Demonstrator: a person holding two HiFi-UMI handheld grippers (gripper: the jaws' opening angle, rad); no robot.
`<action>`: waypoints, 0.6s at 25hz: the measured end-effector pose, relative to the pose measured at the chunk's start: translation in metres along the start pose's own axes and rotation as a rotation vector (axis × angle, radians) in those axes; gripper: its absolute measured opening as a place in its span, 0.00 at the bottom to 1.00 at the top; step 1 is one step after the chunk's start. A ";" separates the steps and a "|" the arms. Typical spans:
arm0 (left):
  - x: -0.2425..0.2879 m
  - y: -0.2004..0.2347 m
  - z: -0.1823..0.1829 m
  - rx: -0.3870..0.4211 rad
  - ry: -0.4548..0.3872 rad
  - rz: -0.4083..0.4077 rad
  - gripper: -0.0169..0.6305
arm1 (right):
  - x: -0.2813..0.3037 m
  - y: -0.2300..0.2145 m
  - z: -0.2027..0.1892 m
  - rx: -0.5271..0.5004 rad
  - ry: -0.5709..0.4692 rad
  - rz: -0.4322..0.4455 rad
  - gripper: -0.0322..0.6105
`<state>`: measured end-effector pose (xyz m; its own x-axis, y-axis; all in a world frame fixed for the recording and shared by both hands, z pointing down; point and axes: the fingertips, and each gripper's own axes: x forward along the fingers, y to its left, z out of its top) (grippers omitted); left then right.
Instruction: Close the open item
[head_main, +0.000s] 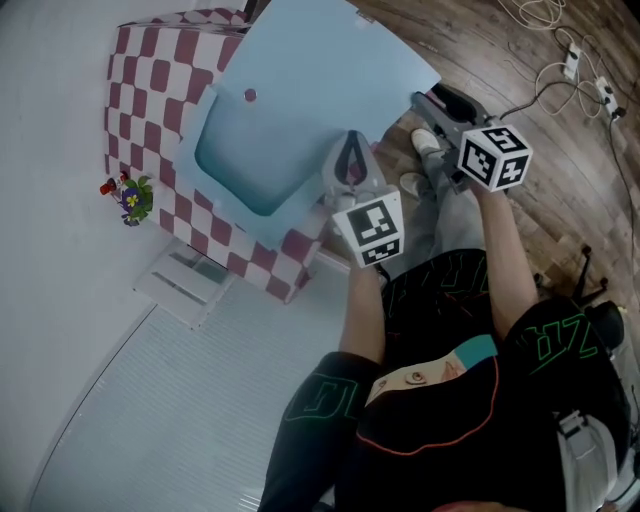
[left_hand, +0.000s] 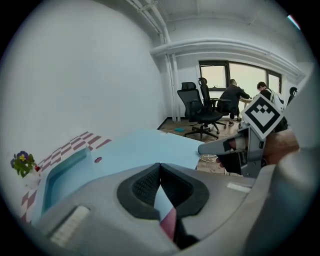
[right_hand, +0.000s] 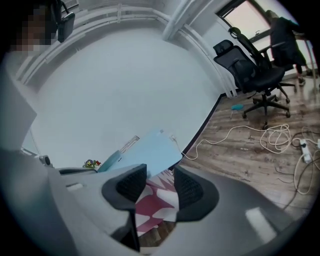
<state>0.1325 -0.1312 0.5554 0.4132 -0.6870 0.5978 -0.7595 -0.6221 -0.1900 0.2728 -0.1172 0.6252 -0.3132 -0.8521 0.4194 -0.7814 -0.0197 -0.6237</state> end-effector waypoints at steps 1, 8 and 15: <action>0.000 0.001 0.000 -0.001 0.002 0.003 0.04 | 0.002 0.001 0.002 0.012 -0.007 0.005 0.33; 0.000 0.013 0.007 -0.008 -0.003 0.036 0.04 | 0.014 0.006 0.016 0.013 -0.020 0.027 0.27; -0.007 0.035 0.021 -0.046 -0.032 0.103 0.04 | 0.025 0.027 0.052 -0.092 -0.044 0.066 0.17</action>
<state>0.1140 -0.1563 0.5285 0.3473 -0.7583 0.5517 -0.8205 -0.5306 -0.2126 0.2716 -0.1667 0.5844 -0.3432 -0.8719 0.3493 -0.8068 0.0833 -0.5849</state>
